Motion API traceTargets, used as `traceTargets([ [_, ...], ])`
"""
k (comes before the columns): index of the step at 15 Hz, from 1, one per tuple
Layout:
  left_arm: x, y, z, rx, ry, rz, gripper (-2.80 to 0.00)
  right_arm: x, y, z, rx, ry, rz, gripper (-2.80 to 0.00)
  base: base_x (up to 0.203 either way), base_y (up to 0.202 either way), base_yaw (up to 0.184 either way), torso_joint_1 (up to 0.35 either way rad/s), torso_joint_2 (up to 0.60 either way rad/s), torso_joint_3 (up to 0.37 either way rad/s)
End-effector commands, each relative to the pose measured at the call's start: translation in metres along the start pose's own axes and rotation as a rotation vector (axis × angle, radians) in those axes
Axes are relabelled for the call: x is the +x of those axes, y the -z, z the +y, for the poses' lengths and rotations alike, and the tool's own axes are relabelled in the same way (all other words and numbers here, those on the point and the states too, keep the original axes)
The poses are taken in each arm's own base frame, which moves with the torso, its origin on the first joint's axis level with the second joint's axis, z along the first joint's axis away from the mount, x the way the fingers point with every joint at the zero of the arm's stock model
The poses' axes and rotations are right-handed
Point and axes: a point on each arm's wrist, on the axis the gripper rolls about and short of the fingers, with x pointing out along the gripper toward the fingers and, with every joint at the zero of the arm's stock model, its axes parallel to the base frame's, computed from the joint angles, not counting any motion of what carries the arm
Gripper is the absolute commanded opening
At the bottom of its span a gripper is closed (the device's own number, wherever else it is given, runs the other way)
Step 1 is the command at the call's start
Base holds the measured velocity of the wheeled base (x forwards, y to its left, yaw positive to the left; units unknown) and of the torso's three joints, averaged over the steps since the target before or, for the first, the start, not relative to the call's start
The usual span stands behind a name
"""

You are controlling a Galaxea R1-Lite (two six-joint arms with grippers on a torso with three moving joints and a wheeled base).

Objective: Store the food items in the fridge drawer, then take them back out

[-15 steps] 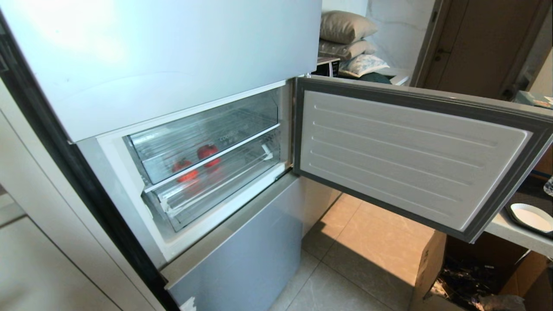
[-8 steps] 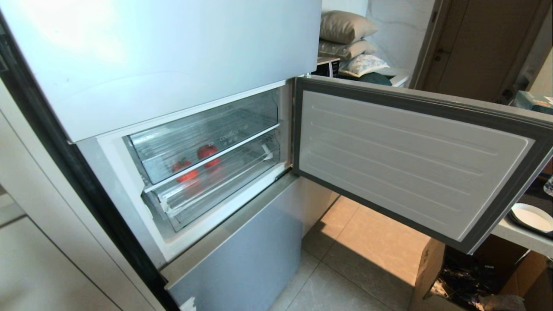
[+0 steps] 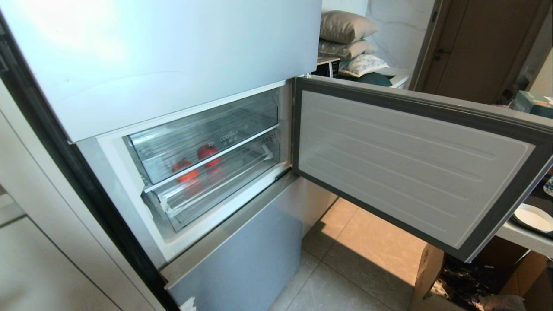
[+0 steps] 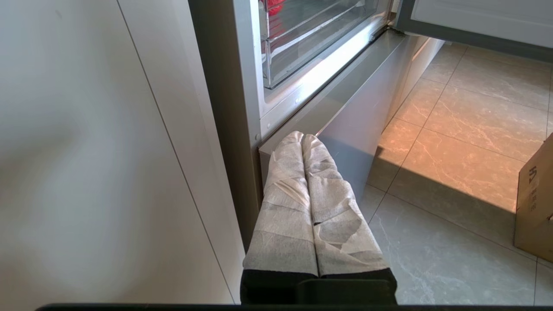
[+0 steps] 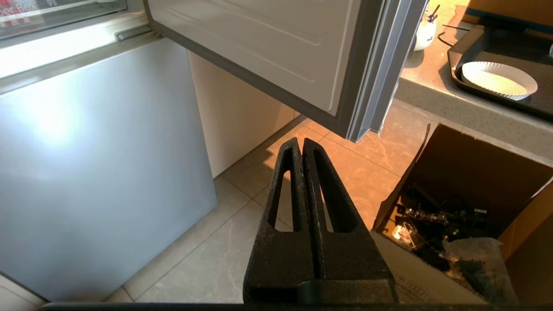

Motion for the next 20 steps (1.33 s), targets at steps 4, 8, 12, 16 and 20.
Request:
traceTargets([
  [4, 0.0001, 0.0001, 0.0, 0.0, 0.0, 0.001, -2.8, 0.0002, 0.0003, 0.0, 0.0, 0.0, 0.002, -2.8, 0.0, 0.0, 0.0, 0.0, 0.0, 0.0],
  [8, 0.0001, 0.0001, 0.0, 0.0, 0.0, 0.001, -2.8, 0.0002, 0.0003, 0.0, 0.0, 0.0, 0.002, -2.8, 0.003, 0.0, 0.047, 0.0, 0.0, 0.002],
  [12, 0.0001, 0.0001, 0.0, 0.0, 0.0, 0.001, -2.8, 0.0002, 0.0003, 0.0, 0.002, 0.001, 0.002, -2.8, 0.002, -0.009, 0.175, 0.0, 0.0, 0.004],
  [16, 0.0001, 0.0001, 0.0, 0.0, 0.0, 0.001, -2.8, 0.0002, 0.0002, 0.0, 0.0, 0.001, 0.001, -2.8, 0.0, -0.006, 0.176, 0.004, 0.0, 0.003],
  [20, 0.0001, 0.0001, 0.0, 0.0, -0.001, 0.001, -2.8, 0.0002, 0.0001, -0.0001, 0.007, 0.003, 0.001, -2.8, 0.003, -0.008, 0.176, 0.002, 0.0, 0.003],
])
